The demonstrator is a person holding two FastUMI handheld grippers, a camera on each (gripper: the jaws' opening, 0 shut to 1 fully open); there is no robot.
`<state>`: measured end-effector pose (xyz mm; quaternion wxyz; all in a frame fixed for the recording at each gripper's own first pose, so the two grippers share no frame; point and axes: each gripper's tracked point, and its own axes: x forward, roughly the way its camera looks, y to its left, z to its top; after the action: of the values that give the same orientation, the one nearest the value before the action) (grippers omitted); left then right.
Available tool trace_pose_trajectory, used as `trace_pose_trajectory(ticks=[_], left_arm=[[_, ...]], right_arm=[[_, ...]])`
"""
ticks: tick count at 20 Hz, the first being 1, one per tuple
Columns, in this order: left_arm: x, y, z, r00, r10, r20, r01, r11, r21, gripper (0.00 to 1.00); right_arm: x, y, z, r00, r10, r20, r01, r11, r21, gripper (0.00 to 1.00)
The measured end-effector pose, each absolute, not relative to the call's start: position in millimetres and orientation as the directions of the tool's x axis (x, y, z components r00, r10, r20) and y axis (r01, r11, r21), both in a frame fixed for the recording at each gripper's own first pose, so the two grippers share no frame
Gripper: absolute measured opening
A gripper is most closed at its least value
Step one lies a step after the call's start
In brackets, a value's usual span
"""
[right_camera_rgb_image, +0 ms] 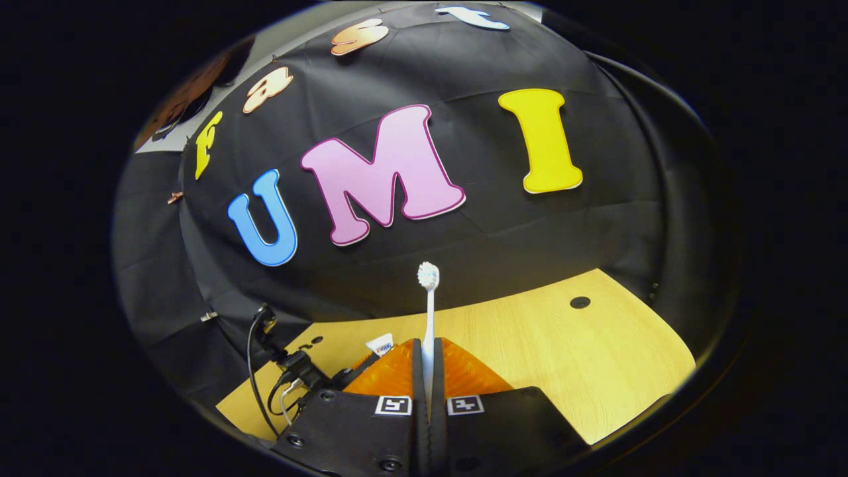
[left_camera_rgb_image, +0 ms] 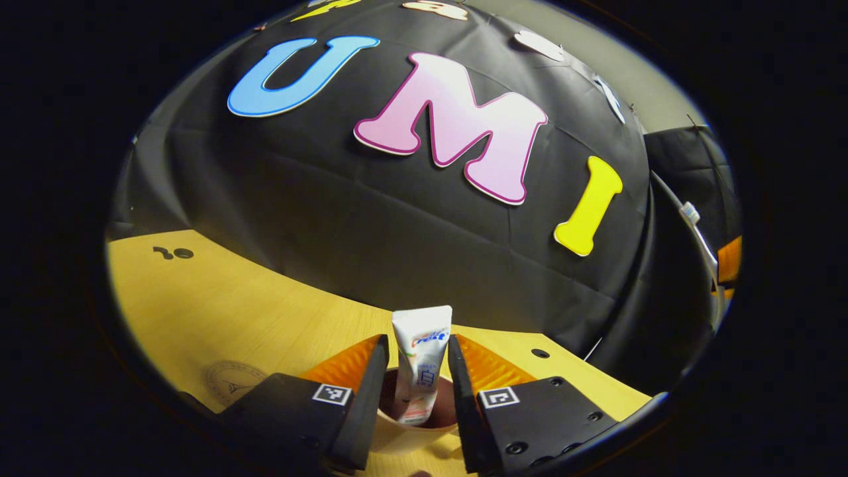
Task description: Put the toothbrush and toothpaste on the desktop into the cup, then pick up the cup and place it on the coaster on the desktop.
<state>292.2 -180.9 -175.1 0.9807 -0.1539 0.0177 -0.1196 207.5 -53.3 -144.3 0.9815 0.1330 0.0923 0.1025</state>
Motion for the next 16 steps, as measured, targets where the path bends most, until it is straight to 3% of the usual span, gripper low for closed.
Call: trace_pose_trajectory(ticks=[5,16], left_arm=[[249,-157,-167,0.973,-0.227,-0.041,0.209,0.943,-0.258,0.7],[82,-72,-170,0.953,-0.191,-0.236,0.14,0.966,-0.217,0.72]], right_arm=[[251,-36,-124,0.967,0.251,-0.053,-0.22,0.919,0.327,0.04],[333,15,-169,0.965,0.261,-0.008,-0.238,0.891,0.387,0.05]])
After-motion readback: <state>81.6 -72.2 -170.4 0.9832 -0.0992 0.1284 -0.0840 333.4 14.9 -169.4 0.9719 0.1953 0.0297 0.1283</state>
